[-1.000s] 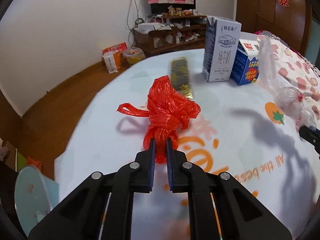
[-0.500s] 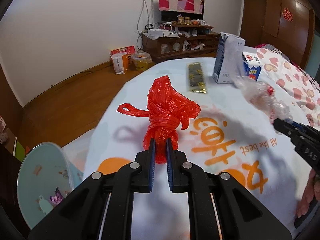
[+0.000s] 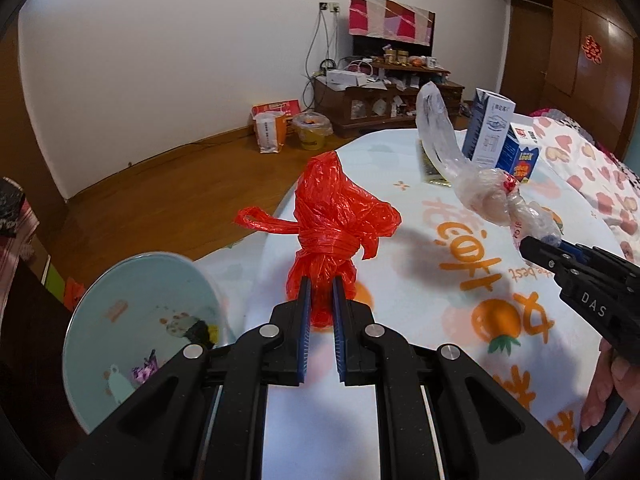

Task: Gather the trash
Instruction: 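Carry the clear bag and red bag over the blue bin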

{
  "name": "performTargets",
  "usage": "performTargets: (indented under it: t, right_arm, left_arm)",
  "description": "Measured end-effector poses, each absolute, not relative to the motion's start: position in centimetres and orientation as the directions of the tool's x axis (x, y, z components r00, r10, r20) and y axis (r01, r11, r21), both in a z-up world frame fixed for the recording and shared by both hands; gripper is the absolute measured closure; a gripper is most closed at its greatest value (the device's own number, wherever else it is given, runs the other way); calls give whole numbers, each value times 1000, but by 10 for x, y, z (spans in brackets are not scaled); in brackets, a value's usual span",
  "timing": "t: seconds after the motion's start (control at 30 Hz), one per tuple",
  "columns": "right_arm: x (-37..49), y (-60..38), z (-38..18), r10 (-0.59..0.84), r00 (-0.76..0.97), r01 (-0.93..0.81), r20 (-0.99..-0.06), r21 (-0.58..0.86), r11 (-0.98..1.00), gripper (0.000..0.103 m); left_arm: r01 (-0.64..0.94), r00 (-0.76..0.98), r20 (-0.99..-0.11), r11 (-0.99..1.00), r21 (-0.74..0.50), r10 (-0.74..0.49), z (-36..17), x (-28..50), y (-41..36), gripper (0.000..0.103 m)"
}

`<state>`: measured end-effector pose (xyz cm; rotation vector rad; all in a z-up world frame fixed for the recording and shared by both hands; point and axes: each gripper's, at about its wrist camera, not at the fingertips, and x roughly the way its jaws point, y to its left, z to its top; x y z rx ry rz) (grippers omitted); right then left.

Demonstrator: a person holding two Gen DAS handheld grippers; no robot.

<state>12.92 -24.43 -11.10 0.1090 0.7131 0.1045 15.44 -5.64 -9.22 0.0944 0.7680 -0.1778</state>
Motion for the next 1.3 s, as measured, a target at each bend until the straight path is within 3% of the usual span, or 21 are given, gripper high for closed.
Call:
performTargets:
  t: [1.3]
  right_arm:
    - [132, -106, -109, 287, 724, -333, -627, 47, 942, 84]
  left_arm:
    - [-21, 762, -646, 999, 42, 43, -79, 101, 69, 93]
